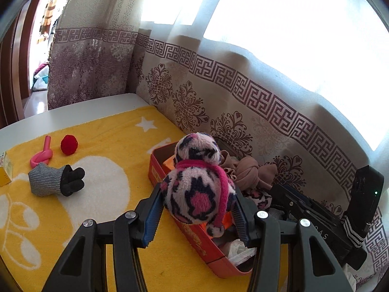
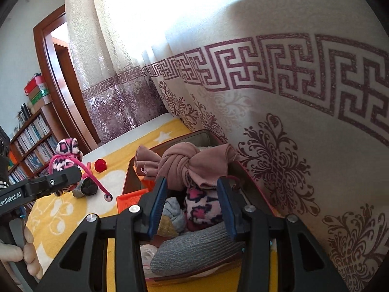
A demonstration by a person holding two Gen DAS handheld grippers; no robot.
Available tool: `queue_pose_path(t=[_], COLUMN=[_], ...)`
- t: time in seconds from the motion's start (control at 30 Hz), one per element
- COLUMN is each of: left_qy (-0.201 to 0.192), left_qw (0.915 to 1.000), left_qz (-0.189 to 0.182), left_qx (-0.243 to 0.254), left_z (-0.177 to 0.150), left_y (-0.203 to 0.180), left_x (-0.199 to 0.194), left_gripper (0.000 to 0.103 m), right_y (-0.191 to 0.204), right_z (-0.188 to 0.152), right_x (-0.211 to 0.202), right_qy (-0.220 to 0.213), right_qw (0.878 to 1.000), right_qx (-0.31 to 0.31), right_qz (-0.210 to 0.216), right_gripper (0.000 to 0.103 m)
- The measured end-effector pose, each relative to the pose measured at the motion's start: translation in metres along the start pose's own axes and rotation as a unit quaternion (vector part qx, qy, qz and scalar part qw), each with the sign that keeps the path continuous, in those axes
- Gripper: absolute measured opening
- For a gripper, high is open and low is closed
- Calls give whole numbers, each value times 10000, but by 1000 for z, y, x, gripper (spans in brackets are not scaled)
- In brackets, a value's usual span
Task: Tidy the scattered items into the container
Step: 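Carry both items into the red tin box and open both grippers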
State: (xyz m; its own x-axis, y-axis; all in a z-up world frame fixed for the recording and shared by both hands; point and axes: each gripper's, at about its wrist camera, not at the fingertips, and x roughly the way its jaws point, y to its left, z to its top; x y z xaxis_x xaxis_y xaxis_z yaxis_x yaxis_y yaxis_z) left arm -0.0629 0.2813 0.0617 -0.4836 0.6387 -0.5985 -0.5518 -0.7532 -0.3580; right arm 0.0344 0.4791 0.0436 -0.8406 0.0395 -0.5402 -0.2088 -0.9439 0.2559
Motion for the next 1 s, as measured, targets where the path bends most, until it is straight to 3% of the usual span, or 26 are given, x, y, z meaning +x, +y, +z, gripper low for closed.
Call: queue_pose_path(t=[0.3, 0.4, 0.57, 0.73, 0.83, 1.0], left_qy=[239, 365, 498, 367, 165, 50], left_qw=[9983, 9970, 9963, 9961, 9961, 9963], left_qz=[-470, -655, -690, -800, -862, -848], left_qx=[228, 187, 72, -50, -58, 106], left_z=[-1, 0, 0, 4, 10, 19], left_y=[-38, -43, -39, -34, -34, -39], left_x=[30, 43, 54, 45, 36, 31], left_gripper=[54, 58, 59, 59, 71, 71], right_y=[-14, -15, -13, -15, -15, -14], right_z=[5, 5, 5, 4, 3, 3], right_x=[-7, -8, -9, -7, -6, -6], right_qy=[-119, -151, -172, -124, -123, -120], right_qw=[9998, 9998, 9997, 9998, 9998, 9998], right_qx=[127, 96, 21, 79, 77, 65], right_qz=[-118, -132, -154, -157, -155, -131], right_gripper=[46, 46, 46, 46, 46, 47])
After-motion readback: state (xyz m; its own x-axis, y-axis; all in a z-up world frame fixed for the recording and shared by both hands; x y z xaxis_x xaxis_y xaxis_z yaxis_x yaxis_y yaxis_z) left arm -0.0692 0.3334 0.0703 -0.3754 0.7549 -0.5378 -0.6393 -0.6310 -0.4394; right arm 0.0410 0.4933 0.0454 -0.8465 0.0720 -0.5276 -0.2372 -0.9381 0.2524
